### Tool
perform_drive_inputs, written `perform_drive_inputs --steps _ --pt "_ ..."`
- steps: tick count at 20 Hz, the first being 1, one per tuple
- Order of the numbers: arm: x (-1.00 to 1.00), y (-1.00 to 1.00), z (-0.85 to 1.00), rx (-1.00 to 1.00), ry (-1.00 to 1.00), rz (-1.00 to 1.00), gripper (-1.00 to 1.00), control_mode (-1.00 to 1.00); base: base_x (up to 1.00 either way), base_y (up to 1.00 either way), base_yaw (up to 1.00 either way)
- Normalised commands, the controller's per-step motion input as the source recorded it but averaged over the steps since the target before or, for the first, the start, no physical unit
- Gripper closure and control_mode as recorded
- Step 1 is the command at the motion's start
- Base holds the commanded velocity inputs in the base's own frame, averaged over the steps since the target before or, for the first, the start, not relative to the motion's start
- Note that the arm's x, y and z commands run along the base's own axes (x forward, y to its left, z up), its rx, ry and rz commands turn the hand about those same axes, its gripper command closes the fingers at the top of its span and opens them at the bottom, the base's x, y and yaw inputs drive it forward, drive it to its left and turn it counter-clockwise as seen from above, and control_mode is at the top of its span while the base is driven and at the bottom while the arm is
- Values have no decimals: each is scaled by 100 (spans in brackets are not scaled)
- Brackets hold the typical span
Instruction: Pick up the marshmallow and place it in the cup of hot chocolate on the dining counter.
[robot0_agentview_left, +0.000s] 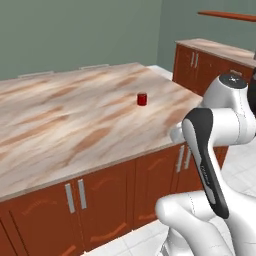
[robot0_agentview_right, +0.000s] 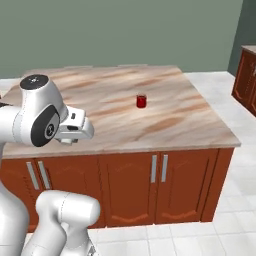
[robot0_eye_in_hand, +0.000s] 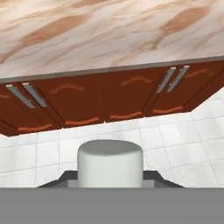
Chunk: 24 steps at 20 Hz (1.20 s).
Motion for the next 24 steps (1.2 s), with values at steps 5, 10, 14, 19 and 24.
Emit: perform_drive_inputs --steps 5,10,14,19,24 --pt "0 0 0 0 0 0 100 100 36 -53 35" --pt "0 0 0 0 0 0 100 100 32 -48 21" --pt "0 0 0 0 0 0 100 100 39 -40 13" --pt "0 0 0 0 0 0 100 100 73 -10 8" --pt "0 0 0 0 0 0 100 100 68 -28 1"
